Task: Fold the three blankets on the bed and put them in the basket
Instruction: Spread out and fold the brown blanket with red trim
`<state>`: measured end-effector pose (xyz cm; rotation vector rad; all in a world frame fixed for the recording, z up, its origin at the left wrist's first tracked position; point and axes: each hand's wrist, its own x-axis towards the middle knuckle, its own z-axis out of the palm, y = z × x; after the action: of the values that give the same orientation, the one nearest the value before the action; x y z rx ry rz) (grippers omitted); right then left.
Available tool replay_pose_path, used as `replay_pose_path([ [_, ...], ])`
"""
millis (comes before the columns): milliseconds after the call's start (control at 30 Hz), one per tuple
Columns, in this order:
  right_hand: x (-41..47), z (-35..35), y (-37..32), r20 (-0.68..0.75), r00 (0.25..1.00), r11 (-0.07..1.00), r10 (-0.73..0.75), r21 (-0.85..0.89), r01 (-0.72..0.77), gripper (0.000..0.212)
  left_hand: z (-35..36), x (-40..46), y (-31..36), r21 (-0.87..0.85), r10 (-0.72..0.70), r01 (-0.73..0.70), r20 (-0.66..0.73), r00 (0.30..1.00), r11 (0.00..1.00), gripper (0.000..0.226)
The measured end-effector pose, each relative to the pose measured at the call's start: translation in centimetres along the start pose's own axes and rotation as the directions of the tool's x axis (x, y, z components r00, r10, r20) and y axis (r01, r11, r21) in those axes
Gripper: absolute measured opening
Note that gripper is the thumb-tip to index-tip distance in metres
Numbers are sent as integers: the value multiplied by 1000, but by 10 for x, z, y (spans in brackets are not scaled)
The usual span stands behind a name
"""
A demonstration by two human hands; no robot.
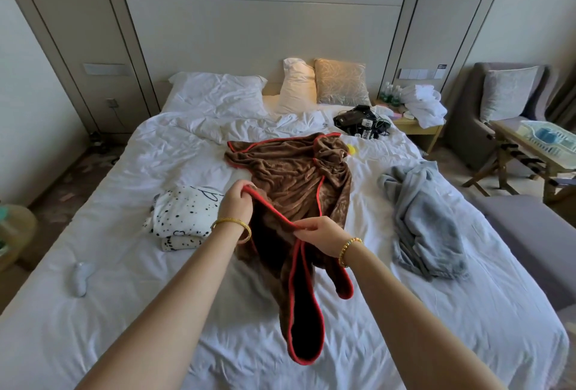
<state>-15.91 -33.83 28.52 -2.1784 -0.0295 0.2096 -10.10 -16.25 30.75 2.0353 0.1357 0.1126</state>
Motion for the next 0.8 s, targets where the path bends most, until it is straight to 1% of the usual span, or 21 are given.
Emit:
replay_pose_path([
  [33, 1, 3, -1, 27, 1000, 1000, -3, -7, 4, 23, 3, -3, 6, -188, -73, 88, 87, 994, 978, 29],
  [67, 1, 5, -3, 37, 999, 1000, -8, -4, 8, 24, 7, -9, 13, -375, -154, 218, 193, 969, 901, 27],
  [100, 2, 7, -5, 40, 999, 1000, -14, 2, 14, 24, 12, -16, 17, -473, -198, 323, 295, 935, 820, 26],
  [133, 2, 9, -7, 42, 999, 1000, -23, 9, 23, 24, 19, -21, 18, -470, -189, 353, 361, 913, 809, 36],
  [167, 2, 10, -8, 45, 998, 999, -35, 13, 34, 25, 23, -26, 16, -396, -150, 325, 413, 899, 859, 48],
  [200, 2, 10, -9, 47, 998, 999, -45, 6, 44, 24, 29, -32, 15, -302, -114, 260, 428, 896, 917, 49],
  [233, 1, 11, -11, 47, 998, 999, -49, -6, 49, 23, 35, -36, 9, -219, -98, 205, 418, 903, 954, 41],
  [300, -3, 11, -12, 55, 997, 999, -44, -13, 45, 23, 43, -34, 3, -188, -125, 194, 324, 938, 963, 32],
  [367, -6, 5, -9, 87, 996, 1000, -1, 10, 0, 33, 41, -27, 3, -213, -203, 242, 186, 961, 947, 42],
  [400, -8, -1, -7, 101, 994, 999, 40, 20, -43, 39, 39, -23, 2, -184, -205, 228, 134, 970, 956, 49],
  [433, -9, -9, -6, 109, 991, 996, 75, 33, -79, 42, 36, -21, 0, -120, -177, 191, 119, 977, 974, 55],
  [467, -10, -18, -5, 114, 989, 994, 90, 45, -96, 42, 33, -18, -1, -45, -111, 118, 131, 985, 992, 58],
  [533, -10, -35, -6, 108, 992, 998, 68, 7, -69, 38, 30, -17, 0, 45, 50, -65, 266, 963, 997, 55],
  [567, -8, -41, -9, 103, 994, 999, 41, -26, -38, 33, 31, -20, 2, 24, 89, -104, 354, 931, 994, 51],
  [600, -7, -44, -12, 96, 995, 999, 10, -37, -6, 28, 34, -23, 3, -47, 106, -96, 444, 890, 994, 47],
  [633, -6, -45, -15, 84, 996, 999, -19, -31, 21, 23, 37, -28, 3, -186, 119, -23, 526, 842, 982, 45],
  [667, -5, -44, -18, 59, 997, 998, -45, -29, 47, 18, 41, -34, 2, -338, 139, 89, 595, 791, 937, 44],
  [700, -4, -43, -20, 16, 997, 997, -69, -39, 70, 14, 45, -39, -1, -449, 166, 185, 635, 754, 874, 44],
  [733, -2, -42, -22, -32, 995, 995, -90, -55, 88, 10, 49, -43, -6, -518, 199, 244, 657, 727, 819, 46],
  [767, 0, -39, -22, -69, 991, 992, -111, -73, 106, 8, 52, -47, -10, -534, 216, 246, 660, 720, 809, 47],
  [800, 1, -36, -22, -95, 987, 988, -129, -92, 121, 6, 54, -48, -13, -507, 202, 208, 638, 743, 837, 46],
])
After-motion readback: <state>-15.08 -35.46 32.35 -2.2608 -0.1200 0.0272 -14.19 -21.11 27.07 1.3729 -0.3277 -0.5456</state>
